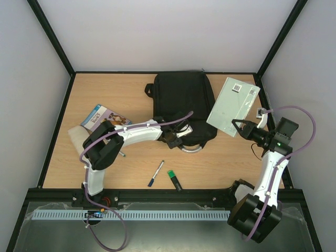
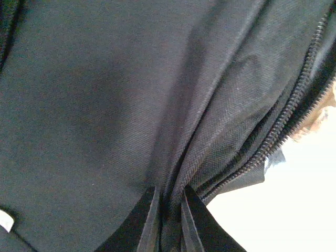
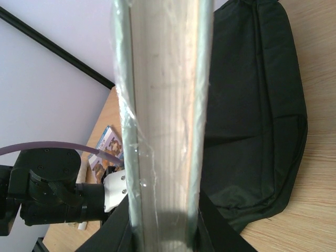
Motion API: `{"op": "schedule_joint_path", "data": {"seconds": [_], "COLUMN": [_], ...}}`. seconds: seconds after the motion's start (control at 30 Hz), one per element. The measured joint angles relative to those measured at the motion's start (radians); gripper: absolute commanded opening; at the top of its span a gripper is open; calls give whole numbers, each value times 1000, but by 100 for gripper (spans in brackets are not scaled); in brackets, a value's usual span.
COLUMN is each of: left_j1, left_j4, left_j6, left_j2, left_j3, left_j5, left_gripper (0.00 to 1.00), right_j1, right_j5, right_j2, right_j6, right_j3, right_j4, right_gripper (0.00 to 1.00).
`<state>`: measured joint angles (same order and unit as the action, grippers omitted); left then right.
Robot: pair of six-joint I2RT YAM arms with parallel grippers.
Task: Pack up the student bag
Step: Place the book in the student bag.
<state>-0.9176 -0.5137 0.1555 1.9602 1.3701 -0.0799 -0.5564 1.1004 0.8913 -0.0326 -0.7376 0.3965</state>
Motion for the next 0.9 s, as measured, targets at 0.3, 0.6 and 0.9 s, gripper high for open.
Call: {"op": "schedule_joint_path", "data": {"seconds": [0.3, 0.6, 0.9], "left_j1": [2, 3, 44], "left_j4": [13, 2, 60], "left_j6": [-36, -85, -177], "left_j2": [-52, -167, -175], "left_j3": [4, 95, 187], "left_j5": [-34, -86, -156], "left_gripper": [2, 2, 3], "right_j1": [0, 0, 43], "right_j5": [-11, -54, 2], "right_j2": [24, 199, 164], "right_j6": [0, 157, 228], "right_j3": [-7, -338, -299], "right_j4": [10, 371, 556], "right_gripper": [1, 1, 1]}}
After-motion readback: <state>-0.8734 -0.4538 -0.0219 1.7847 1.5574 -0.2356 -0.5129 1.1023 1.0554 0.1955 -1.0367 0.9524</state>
